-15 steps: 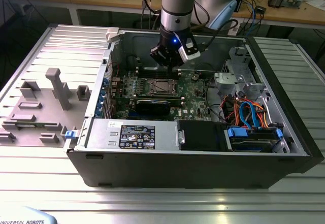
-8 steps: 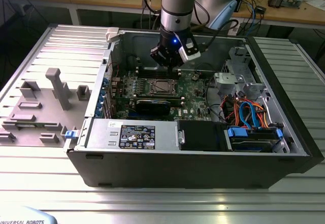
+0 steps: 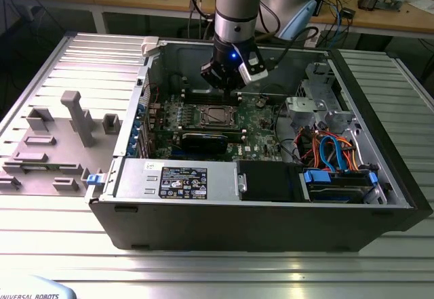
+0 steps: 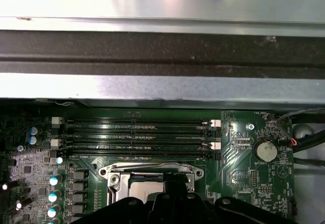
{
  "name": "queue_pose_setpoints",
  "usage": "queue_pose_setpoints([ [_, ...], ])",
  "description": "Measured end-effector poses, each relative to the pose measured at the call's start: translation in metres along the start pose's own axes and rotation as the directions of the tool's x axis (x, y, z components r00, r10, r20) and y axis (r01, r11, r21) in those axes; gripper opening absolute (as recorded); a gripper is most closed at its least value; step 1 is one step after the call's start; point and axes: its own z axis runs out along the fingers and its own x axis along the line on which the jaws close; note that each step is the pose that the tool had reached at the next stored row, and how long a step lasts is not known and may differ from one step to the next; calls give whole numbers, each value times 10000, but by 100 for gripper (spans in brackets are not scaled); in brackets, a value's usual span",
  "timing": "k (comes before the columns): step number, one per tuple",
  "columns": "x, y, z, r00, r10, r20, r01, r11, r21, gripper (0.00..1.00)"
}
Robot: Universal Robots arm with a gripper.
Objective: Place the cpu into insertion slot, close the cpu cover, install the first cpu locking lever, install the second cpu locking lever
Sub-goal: 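Install the second cpu locking lever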
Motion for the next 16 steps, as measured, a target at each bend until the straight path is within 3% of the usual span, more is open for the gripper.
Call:
queue_pose_setpoints([
  [16, 1, -48, -2, 10000, 3, 1, -3, 10000, 0, 11],
])
